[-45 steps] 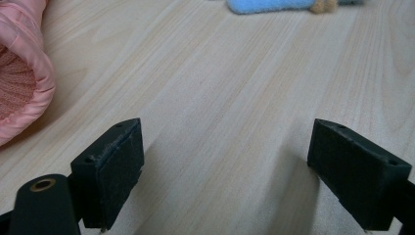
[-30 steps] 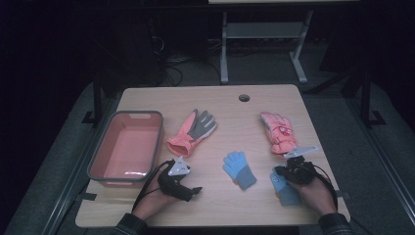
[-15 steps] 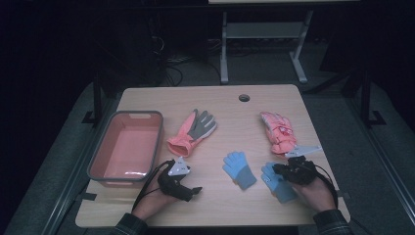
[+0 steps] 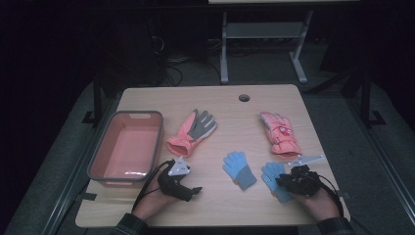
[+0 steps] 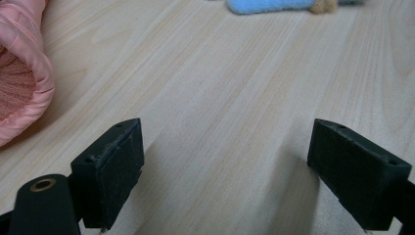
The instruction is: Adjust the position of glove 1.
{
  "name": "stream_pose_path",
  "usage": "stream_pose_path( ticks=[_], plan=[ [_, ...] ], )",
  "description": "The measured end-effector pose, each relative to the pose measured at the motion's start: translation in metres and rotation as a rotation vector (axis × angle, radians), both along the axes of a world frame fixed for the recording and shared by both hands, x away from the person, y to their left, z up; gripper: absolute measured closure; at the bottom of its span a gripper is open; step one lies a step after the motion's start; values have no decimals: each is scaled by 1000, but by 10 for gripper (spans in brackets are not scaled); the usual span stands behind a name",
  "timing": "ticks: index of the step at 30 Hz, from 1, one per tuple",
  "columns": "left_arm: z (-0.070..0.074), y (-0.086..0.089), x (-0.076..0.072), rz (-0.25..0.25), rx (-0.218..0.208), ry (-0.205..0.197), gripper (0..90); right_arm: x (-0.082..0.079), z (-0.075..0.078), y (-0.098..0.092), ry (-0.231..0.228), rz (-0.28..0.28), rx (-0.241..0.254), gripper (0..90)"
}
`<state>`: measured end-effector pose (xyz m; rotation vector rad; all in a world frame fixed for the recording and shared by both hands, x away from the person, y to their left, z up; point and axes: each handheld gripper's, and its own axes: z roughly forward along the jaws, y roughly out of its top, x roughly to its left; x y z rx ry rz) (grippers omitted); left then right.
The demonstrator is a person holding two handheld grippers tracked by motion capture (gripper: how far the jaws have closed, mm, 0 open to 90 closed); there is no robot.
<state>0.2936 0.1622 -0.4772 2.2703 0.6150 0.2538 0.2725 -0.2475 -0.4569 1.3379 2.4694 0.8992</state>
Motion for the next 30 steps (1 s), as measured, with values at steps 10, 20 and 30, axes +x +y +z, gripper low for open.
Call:
stream_pose_path(
  ticks=[10,20,30],
  plan=[
    [0,0,0,0,0,0,128,1,8,-2,-47,23,3,882],
    [0,0,0,0,0,1,128,9,26,-3,-105,61,95,883],
    [0,-1,0,3,-3,2,128,23,41,23,-142,157,196,882]
  ],
)
